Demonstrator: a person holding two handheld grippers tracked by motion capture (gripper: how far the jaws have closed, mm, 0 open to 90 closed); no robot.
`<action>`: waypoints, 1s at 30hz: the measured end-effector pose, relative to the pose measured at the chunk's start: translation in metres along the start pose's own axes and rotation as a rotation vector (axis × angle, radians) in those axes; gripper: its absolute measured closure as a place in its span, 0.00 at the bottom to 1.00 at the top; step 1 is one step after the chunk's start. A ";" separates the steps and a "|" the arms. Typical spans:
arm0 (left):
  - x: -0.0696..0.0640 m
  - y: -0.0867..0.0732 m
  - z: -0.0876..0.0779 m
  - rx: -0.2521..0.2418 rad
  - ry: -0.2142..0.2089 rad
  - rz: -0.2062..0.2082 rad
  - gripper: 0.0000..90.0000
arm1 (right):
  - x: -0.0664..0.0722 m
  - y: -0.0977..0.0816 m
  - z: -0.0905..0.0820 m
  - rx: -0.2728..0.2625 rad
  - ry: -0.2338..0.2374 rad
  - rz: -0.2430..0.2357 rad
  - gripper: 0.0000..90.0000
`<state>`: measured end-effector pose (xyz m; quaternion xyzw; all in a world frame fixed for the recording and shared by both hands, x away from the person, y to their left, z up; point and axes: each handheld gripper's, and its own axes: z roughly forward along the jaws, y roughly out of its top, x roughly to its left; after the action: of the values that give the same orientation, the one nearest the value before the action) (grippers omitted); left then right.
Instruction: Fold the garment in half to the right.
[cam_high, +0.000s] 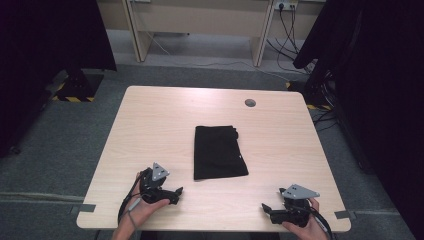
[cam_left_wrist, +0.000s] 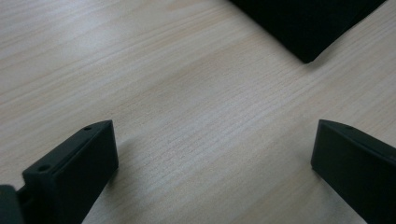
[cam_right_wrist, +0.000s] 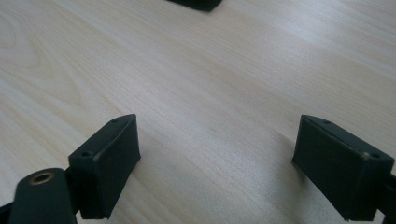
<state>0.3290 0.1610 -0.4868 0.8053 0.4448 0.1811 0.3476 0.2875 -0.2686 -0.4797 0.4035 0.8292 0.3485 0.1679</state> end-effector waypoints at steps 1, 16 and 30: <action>0.000 0.000 0.000 0.000 0.000 0.000 0.00 | 0.000 0.000 0.000 0.001 -0.001 0.001 0.17; 0.000 0.000 0.000 0.000 0.000 0.000 0.00 | 0.005 -0.007 -0.007 -0.004 -0.002 0.000 0.17; 0.000 0.000 0.000 0.000 0.000 0.000 0.00 | 0.009 -0.013 -0.013 -0.006 -0.001 0.000 0.16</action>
<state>0.3290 0.1610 -0.4868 0.8053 0.4448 0.1813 0.3475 0.2673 -0.2729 -0.4802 0.4031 0.8281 0.3508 0.1694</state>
